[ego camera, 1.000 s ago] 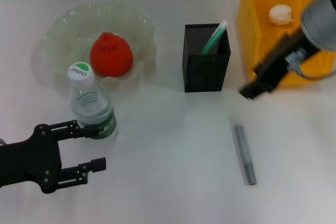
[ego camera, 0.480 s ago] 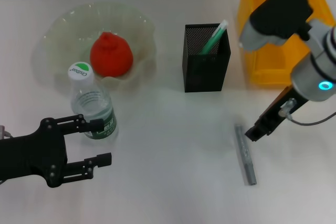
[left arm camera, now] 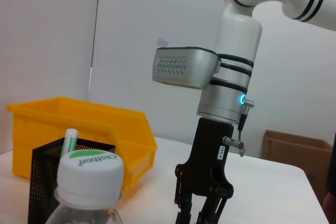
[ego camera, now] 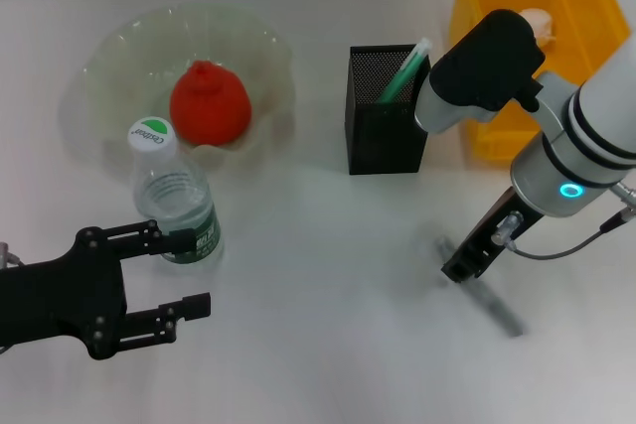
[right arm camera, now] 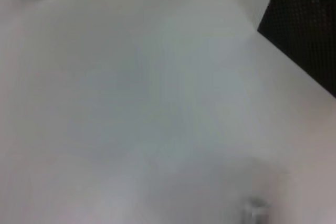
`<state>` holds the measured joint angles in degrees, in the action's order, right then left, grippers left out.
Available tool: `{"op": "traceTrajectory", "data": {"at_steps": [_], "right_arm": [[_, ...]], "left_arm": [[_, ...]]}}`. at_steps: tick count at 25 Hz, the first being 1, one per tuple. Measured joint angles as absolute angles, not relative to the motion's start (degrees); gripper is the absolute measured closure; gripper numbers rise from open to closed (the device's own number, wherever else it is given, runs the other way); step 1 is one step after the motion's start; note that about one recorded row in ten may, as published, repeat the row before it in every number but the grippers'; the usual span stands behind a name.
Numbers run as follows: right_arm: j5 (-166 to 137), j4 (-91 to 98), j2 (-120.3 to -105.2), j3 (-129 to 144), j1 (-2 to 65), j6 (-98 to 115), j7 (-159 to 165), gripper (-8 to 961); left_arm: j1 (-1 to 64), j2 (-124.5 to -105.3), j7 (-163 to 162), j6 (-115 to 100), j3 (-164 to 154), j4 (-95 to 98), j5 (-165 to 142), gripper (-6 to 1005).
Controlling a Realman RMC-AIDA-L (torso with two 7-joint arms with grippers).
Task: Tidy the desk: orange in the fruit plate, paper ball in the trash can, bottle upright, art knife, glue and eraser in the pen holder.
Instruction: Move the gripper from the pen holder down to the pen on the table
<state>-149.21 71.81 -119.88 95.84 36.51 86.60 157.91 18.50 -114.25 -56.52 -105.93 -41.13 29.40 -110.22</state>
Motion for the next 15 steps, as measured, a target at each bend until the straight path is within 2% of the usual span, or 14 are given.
{"op": "traceTrajectory", "data": {"at_steps": [5,10,15], "right_arm": [[-149.16,71.48,-119.88,95.94,36.47,86.27,157.55,577],[-149.14,71.26,-119.78,96.61,36.37,86.17,157.37,743],[-149.14,72.54,-119.79,96.67,35.76,86.40,156.89,784]], "left_arm": [[18.47,-114.25,-56.51,-105.94,-41.13,29.40,-110.22,319],[18.45,-114.25,-56.51,-106.04,-41.13,29.47,-110.22,319],[18.44,-114.24,-56.51,-106.16,-41.13,29.53,-110.21,319]]}}
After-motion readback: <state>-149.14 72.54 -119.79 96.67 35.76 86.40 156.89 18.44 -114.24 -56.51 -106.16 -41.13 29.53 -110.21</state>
